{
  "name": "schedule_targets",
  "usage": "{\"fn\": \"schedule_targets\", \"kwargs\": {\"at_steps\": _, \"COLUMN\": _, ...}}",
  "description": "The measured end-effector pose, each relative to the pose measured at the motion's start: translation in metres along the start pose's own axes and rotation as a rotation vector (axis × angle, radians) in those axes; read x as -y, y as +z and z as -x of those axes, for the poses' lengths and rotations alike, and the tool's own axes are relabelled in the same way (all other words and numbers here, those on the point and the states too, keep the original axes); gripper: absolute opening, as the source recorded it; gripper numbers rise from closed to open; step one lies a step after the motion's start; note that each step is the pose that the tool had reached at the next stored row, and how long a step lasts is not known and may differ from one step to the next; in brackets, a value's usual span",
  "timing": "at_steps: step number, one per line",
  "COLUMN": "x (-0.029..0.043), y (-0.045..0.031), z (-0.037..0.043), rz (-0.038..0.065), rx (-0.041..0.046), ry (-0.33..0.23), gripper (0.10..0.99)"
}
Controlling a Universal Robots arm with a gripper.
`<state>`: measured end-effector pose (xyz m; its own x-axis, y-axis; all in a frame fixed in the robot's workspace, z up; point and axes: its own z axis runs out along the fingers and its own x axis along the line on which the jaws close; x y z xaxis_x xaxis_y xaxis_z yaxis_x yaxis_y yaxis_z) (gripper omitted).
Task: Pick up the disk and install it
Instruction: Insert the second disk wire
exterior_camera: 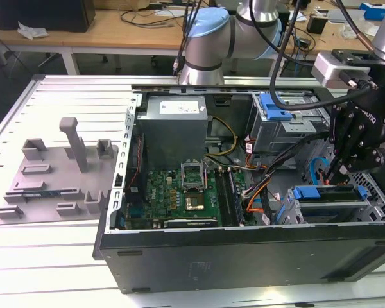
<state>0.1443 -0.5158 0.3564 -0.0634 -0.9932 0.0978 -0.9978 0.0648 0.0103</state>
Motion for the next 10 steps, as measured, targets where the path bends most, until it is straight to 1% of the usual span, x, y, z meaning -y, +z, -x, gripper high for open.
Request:
{"fn": "schedule_targets", "kwargs": {"at_steps": 6, "x": 0.0018, "y": 0.0004, "z": 0.0001, "rz": 0.000, "rx": -0.0001, "ry": 0.000, "gripper": 0.161}}
{"fn": "schedule_targets", "kwargs": {"at_steps": 10, "x": 0.0026, "y": 0.0024, "z": 0.0002, "rz": 0.000, "rx": 0.0001, "ry": 0.000, "gripper": 0.161}}
